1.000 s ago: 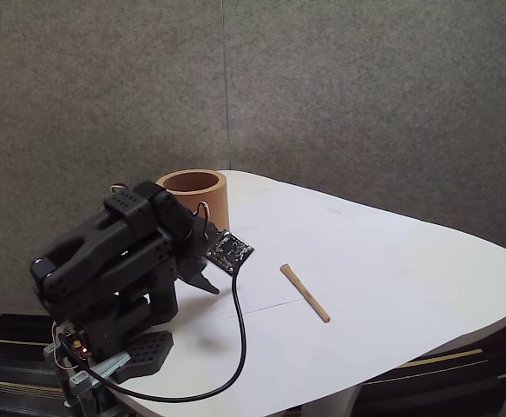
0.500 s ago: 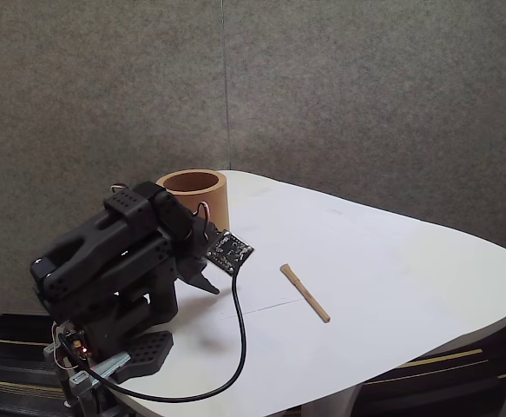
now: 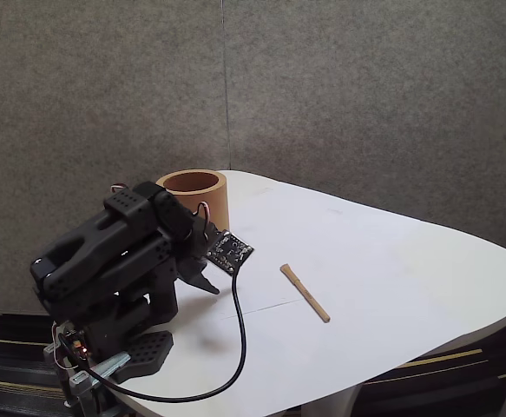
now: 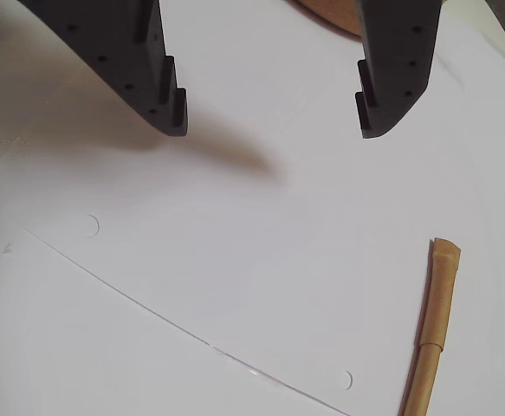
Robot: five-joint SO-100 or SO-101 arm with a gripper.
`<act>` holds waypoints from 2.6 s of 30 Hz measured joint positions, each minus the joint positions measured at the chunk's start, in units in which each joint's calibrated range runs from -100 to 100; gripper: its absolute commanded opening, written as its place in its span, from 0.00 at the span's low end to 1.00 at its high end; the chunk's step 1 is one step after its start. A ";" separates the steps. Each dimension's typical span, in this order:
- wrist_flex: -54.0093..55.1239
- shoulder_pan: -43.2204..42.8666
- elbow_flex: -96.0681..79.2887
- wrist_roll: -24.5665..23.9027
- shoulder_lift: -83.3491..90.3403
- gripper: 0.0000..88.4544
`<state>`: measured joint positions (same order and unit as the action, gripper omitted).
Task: Grab the pen and put it in the pen holder.
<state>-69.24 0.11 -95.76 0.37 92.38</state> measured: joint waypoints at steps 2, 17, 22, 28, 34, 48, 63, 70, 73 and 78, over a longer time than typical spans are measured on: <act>0.00 0.00 0.00 0.00 0.00 0.31; -0.25 0.00 0.00 0.00 0.00 0.31; -0.85 0.00 4.96 0.00 -0.08 0.31; -0.76 0.00 8.03 -0.10 0.00 0.31; -0.85 0.00 18.32 -0.10 -0.08 0.31; -0.85 0.22 46.12 -0.15 -21.00 0.31; -0.76 9.03 68.77 -5.42 -71.80 0.31; -0.51 11.31 69.22 -5.47 -82.13 0.31; -0.34 12.27 69.22 -5.47 -84.59 0.31; 1.61 12.63 71.03 -5.42 -87.98 0.31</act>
<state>-67.63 12.74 -24.73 -5.05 4.40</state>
